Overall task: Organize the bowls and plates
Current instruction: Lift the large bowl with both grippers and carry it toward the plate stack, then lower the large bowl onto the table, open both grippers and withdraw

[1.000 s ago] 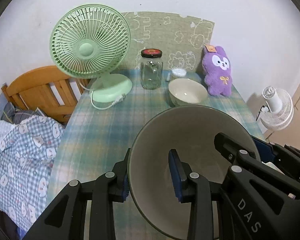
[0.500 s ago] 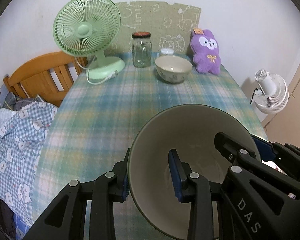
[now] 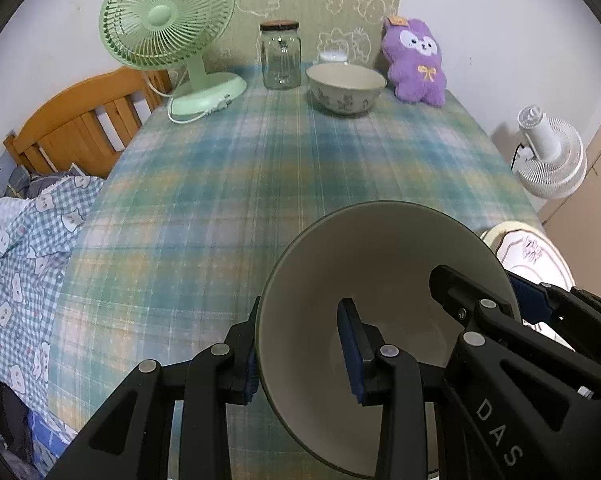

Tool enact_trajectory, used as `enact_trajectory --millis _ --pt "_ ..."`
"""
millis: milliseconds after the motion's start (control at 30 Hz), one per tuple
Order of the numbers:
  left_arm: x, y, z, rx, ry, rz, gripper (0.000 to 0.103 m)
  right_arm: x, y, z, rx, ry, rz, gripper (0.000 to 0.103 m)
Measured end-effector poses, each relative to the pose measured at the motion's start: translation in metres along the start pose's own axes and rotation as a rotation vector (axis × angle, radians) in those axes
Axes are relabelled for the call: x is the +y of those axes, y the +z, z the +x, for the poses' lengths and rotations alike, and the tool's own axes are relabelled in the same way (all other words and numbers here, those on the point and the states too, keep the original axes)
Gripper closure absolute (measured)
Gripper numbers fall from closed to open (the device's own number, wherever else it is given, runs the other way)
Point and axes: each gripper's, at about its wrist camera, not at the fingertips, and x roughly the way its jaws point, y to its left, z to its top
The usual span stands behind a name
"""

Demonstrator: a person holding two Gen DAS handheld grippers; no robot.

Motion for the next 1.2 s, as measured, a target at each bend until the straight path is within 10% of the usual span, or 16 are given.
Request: enact_trajectory --millis 900,1200 --pt "0.01 -0.001 0.018 0.023 0.03 -0.006 0.069 0.005 -0.001 0.022 0.026 0.011 0.026 0.069" --pt "0.006 0.002 0.007 0.014 0.022 0.011 0.047 0.007 0.006 0.01 0.023 -0.013 -0.027 0.066"
